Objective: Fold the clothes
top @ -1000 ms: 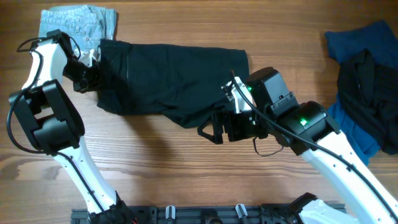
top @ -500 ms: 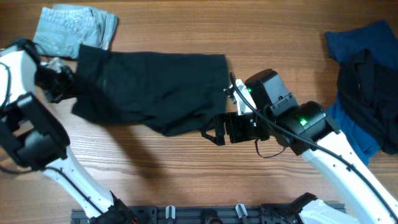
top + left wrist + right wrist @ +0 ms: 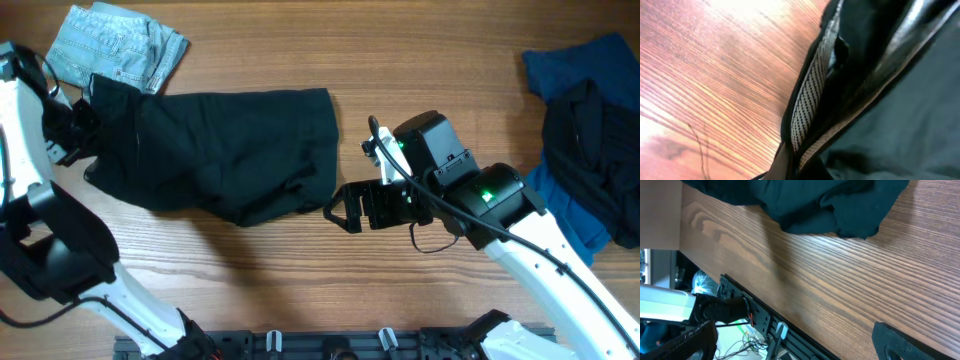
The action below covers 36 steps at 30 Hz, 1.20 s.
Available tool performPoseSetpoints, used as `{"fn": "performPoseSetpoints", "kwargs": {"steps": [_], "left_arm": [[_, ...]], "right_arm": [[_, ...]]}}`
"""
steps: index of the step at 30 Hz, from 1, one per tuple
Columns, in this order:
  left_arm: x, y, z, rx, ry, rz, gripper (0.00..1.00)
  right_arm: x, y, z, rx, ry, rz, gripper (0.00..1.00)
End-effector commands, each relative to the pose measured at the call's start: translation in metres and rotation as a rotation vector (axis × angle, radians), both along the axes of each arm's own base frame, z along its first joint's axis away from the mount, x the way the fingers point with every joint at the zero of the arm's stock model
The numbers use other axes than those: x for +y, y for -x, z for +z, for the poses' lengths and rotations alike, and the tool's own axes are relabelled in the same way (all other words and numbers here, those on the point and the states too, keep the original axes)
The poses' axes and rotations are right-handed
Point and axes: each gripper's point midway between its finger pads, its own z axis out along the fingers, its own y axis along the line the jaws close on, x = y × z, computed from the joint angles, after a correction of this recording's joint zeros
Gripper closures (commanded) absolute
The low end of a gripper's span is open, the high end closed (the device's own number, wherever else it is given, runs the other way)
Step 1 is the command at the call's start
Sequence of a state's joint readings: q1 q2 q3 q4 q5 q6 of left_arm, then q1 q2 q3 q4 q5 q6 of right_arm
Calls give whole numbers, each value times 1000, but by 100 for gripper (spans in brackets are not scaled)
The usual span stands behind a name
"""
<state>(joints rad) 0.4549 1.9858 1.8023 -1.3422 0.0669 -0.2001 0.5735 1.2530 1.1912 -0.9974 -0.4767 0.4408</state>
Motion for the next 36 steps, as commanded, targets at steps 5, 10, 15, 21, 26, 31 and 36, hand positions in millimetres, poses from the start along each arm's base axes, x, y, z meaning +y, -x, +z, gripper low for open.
{"fn": "performPoseSetpoints", "kwargs": {"steps": [5, 10, 15, 21, 26, 31, 36], "left_arm": [[-70, -24, 45, -96, -34, -91, 96], [-128, -30, 46, -81, -58, -179, 96], [-165, -26, 55, -79, -177, -243, 96], [-212, -22, 62, -113, -175, -336, 96], [-211, -11, 65, -84, -176, -344, 96], [-196, -1, 82, -97, -250, -333, 96], [-192, 7, 103, -151, -262, -323, 96]], "right_arm": [[-1, 2, -4, -4, 14, 18, 0], [-5, 4, -7, 6, 35, 14, 0], [-12, 5, -14, 16, 81, -3, 0], [-15, 6, -24, 45, 110, -9, 0], [-26, -1, -59, 100, 233, -56, 0], [-30, -14, -101, 147, 319, -108, 0], [-9, -38, -122, 121, 275, -84, 0]]}}
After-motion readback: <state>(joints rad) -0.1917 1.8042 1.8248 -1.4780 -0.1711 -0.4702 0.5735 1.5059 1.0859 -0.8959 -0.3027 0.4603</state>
